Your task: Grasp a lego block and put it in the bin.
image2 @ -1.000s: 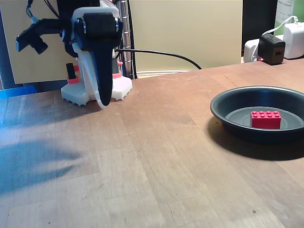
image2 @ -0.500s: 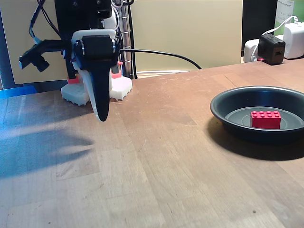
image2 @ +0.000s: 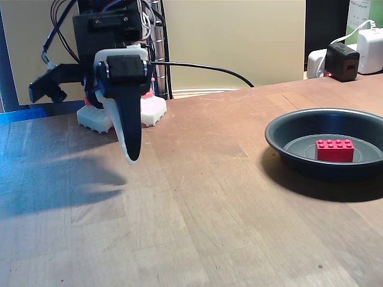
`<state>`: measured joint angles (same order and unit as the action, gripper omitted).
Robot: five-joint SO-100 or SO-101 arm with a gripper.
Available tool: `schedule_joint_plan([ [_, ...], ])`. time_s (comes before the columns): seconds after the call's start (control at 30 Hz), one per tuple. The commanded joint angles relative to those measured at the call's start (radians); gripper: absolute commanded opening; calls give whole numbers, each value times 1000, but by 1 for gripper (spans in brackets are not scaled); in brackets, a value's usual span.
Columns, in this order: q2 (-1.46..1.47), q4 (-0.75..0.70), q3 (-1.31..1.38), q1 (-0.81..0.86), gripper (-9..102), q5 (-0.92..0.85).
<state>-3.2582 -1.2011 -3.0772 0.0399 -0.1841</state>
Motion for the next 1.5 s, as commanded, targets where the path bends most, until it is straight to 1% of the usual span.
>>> schedule_joint_plan([
  [0.0,-54,9,-46,5,0,-5],
  [0.93,-54,-9,-80,6,0,12],
  [1.13,-54,-3,-80,6,0,106],
  [1.47,-54,-3,-80,6,0,104],
])
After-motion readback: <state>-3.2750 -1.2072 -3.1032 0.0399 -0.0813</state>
